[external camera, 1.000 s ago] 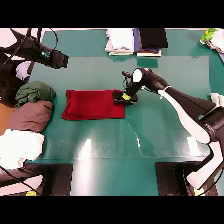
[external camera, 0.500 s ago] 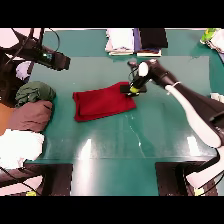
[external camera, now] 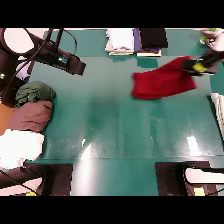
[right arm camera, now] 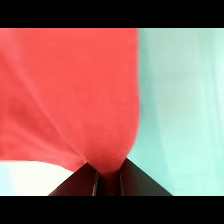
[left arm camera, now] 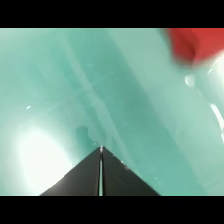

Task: Fold the shirts.

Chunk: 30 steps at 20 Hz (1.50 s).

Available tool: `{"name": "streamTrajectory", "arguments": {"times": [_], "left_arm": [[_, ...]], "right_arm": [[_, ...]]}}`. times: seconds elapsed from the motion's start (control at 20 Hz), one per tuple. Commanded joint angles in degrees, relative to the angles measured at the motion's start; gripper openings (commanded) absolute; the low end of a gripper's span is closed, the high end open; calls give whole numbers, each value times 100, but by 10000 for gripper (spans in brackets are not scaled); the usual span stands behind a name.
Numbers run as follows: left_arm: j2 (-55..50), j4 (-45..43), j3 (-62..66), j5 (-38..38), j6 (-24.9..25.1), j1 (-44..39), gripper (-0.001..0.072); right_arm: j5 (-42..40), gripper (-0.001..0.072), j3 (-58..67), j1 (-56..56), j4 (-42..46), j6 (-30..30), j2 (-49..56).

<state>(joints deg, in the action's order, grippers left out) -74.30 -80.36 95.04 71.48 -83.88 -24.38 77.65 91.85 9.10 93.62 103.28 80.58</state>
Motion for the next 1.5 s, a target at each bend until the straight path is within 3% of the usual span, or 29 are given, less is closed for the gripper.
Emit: {"name": "streamTrajectory", "arguments": {"times": [0.0,0.2,0.35,0.75,0.95,1.2,1.35,1.45], "left_arm": [[-2,24,-2,-33,-24,-46,27],[-2,101,-2,-35,-181,-46,27],[-2,179,-2,-35,-184,-46,27],[-2,289,-2,57,-181,-46,27],[-2,289,-2,57,-177,-46,27],[-2,289,-2,164,-160,-46,27],[-2,289,-2,160,-157,-46,27],[-2,289,-2,160,-157,-46,27]], "right_arm": [[33,24,7,1596,39,-245,-216],[-155,24,7,2791,-35,-291,-216],[-439,24,7,3362,-601,-350,-216],[-671,23,627,3609,-706,-348,-219],[-404,23,1432,3679,-647,-348,-219],[278,23,1587,4039,-638,-553,-249],[505,21,1259,4301,-616,-914,-380],[450,21,605,4358,7,-973,-660]]}}
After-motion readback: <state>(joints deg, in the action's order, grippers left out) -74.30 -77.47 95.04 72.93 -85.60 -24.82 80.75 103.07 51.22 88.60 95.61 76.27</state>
